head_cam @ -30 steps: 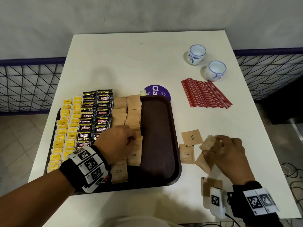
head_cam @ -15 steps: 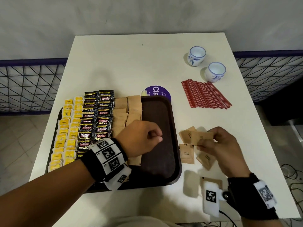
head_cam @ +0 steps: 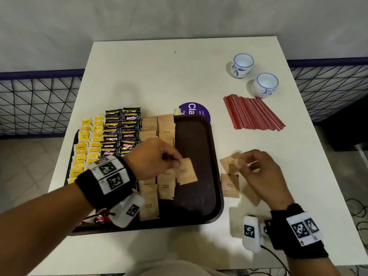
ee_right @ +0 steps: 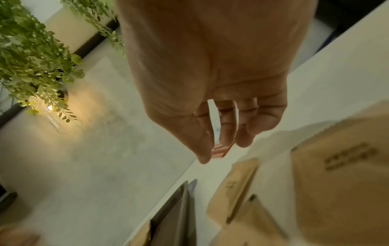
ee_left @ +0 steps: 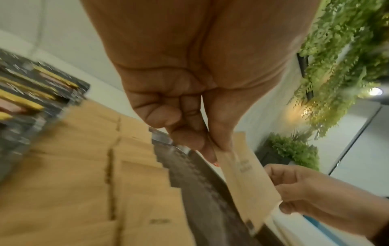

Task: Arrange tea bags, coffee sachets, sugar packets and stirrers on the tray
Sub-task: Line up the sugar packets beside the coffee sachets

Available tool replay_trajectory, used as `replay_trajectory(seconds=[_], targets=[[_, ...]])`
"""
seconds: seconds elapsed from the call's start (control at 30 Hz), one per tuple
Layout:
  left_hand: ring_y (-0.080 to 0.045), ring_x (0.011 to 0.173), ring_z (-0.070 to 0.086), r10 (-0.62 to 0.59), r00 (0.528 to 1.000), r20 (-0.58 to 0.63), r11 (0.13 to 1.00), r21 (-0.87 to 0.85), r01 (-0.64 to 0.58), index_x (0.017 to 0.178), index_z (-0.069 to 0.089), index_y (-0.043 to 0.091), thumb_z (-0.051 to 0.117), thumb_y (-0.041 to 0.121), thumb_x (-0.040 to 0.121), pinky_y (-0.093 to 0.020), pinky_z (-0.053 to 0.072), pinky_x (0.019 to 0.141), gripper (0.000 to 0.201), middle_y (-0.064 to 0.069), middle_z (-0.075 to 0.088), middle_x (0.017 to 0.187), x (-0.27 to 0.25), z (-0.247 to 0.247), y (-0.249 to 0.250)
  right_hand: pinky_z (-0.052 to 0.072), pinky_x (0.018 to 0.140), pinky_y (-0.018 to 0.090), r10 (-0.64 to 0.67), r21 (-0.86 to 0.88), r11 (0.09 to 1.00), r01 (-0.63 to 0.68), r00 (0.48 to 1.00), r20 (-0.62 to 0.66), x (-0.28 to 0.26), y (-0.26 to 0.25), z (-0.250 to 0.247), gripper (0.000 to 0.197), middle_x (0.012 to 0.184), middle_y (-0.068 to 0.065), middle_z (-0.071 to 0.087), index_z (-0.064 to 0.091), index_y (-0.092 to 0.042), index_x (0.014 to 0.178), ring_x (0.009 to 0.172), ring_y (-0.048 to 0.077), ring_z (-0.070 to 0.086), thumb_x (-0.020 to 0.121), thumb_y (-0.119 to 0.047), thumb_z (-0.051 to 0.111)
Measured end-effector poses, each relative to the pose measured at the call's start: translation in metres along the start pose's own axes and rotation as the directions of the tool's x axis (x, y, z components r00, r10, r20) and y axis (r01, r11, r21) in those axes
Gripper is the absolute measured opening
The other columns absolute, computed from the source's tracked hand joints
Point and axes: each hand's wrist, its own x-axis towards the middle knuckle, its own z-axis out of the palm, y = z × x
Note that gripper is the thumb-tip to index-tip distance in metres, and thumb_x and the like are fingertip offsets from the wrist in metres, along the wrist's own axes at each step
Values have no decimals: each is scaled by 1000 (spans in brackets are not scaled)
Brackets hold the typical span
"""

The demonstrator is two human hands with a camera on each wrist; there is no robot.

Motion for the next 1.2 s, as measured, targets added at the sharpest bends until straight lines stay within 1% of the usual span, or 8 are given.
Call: replay_trajectory(seconds=[0.17,0.23,0.33,0.47,0.67,0.8,1.1,1.2], targets=[[7,78,64,-96,981,170,985,158,70,89,75,32,74,22,85,-20,54,80,12,19,71,84,-22,-2,-25,44,70,20,42,-139,989,-39,999,20,12,18,-9,18,104,-3,58,65,-24,104,82,5,60,88,-25,73],[10,74,63,-95,978,186,987,148,67,88,76,29,75,21,83,-12,51,76,9,19,70,79,-25,6,-29,45,73,25,51,-152,987,-47,998,23,14,22,-8,17,106,0,58,66,-23,104,82,7,60,88,-23,72],[7,70,60,-73,983,170,983,177,42,88,77,27,75,22,82,-7,45,69,8,22,65,73,-27,21,-28,43,71,21,41,-173,984,-35,999,31,16,27,-5,16,106,0,56,64,-27,101,81,4,59,88,-22,73],[1,81,62,-77,990,120,953,302,37,93,75,31,65,26,83,-25,54,79,15,19,69,84,-29,37,-31,41,76,22,12,-233,972,-3,999,36,20,28,-3,24,110,-1,51,64,-26,108,82,3,57,87,-20,74],[-6,96,60,-75,995,67,912,407,41,97,73,31,56,31,87,-28,52,84,20,15,65,103,-31,42,-38,37,100,27,-55,-265,958,105,980,190,26,28,-6,54,126,-10,41,57,-36,133,123,16,43,85,-19,75],[-8,100,58,-48,997,55,896,444,18,102,72,29,51,32,91,-24,49,83,23,14,63,107,-32,45,-37,34,96,26,-72,-337,927,168,957,280,32,21,-1,65,129,-6,38,50,-39,141,113,12,29,86,-14,73],[-10,100,58,-18,999,32,894,449,2,101,71,27,50,28,94,-27,49,86,22,12,62,106,-30,46,-37,41,89,33,-33,-419,894,159,955,294,39,15,4,32,126,-3,39,58,-23,110,117,22,35,84,-13,73],[-11,99,59,-15,1000,25,892,452,2,99,70,27,51,29,92,-30,50,85,21,13,62,104,-28,46,-39,40,87,33,-44,-430,884,184,948,315,41,16,4,39,124,-5,43,55,-24,116,114,23,37,83,-14,74]])
